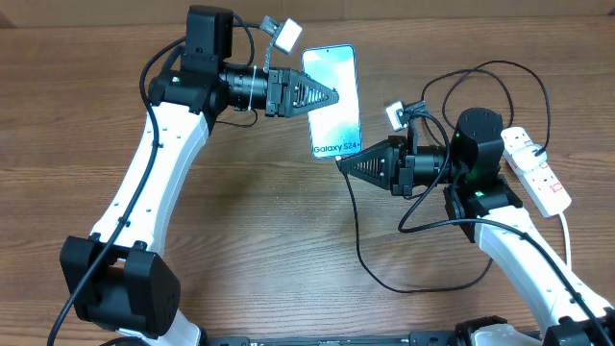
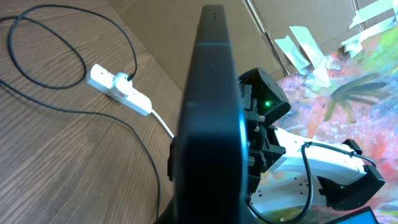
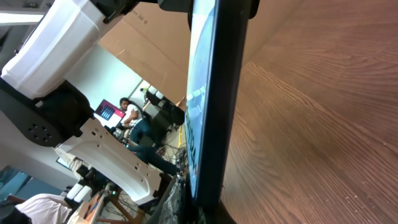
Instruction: Plug charger to phone and switch on socket
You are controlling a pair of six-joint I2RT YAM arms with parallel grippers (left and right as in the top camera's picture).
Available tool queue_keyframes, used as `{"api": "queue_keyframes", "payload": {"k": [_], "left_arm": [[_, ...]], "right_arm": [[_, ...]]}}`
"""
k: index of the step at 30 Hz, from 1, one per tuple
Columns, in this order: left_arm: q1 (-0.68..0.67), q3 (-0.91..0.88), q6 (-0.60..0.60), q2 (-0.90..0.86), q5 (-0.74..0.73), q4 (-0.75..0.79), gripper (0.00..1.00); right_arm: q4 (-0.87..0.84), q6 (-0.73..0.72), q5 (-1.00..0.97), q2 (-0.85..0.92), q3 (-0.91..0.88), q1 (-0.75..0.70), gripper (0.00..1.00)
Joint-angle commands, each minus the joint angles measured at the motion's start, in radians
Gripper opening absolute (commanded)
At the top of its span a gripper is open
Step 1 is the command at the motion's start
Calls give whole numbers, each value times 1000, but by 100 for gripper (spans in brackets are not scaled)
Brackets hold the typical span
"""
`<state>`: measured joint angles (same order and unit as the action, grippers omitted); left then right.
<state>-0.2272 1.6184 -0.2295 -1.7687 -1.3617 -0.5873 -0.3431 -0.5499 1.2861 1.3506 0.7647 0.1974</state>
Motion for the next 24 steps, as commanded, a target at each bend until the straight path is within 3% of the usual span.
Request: {"api": "queue_keyframes", "payload": {"k": [1, 8, 14, 24], "left_arm": [[-36, 5, 31, 6, -41, 0, 4], [-50, 5, 17, 6, -25, 2, 4], [-73, 5, -92, 6, 74, 46, 5], [-94, 5, -93, 6, 79, 64, 5]], "right_arm": [[-29, -4, -84, -5, 22, -1, 4], [-19, -4, -124, -5, 22, 0, 4], [-18, -4, -126, -5, 22, 0, 4], [-18, -4, -141, -5, 22, 0, 4]]}}
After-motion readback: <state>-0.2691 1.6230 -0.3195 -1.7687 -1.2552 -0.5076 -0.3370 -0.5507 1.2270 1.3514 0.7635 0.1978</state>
